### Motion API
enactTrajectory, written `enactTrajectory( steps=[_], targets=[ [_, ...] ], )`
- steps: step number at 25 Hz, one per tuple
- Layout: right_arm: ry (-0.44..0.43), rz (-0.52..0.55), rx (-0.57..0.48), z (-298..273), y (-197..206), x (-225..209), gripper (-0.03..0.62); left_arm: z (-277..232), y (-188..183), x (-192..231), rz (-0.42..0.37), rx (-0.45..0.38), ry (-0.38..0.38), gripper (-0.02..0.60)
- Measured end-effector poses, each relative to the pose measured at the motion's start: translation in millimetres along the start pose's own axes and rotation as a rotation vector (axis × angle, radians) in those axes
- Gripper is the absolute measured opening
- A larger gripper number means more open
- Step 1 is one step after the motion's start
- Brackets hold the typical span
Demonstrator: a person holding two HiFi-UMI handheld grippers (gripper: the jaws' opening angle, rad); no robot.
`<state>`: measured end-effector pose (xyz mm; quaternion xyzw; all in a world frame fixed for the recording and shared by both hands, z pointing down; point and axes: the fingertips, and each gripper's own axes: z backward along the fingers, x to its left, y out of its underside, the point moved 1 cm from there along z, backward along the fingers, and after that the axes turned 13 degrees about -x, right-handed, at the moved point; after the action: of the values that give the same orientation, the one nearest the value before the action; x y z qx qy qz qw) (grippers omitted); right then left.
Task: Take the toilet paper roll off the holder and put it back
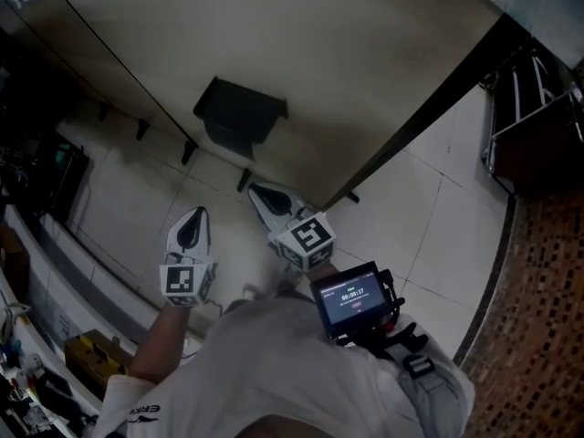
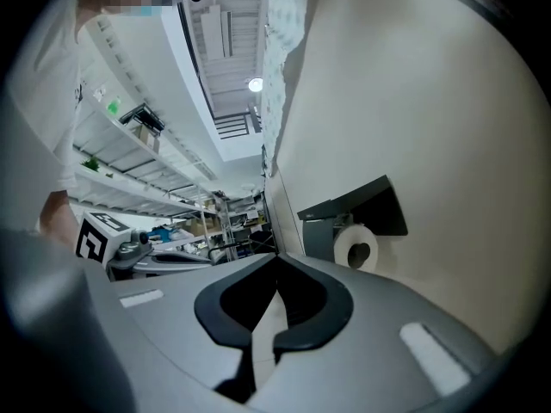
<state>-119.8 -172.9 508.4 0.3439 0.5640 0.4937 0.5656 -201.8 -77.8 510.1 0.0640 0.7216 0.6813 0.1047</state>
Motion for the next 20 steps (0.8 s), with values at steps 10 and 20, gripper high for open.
enactTrajectory(
  steps=[10, 20],
  targets=[
    [0.044, 0.102, 0.03, 31.3, -4.0, 59.9, 0.015, 49.6, -14.2, -17.5, 0.056, -0.09, 0.068, 0.002],
    [0.167, 0.217, -0.018, 111.3, -29.1, 134.6, 0.014, 130.6, -22.3, -48.3, 0.103, -0.202, 0.178, 0.002]
  ],
)
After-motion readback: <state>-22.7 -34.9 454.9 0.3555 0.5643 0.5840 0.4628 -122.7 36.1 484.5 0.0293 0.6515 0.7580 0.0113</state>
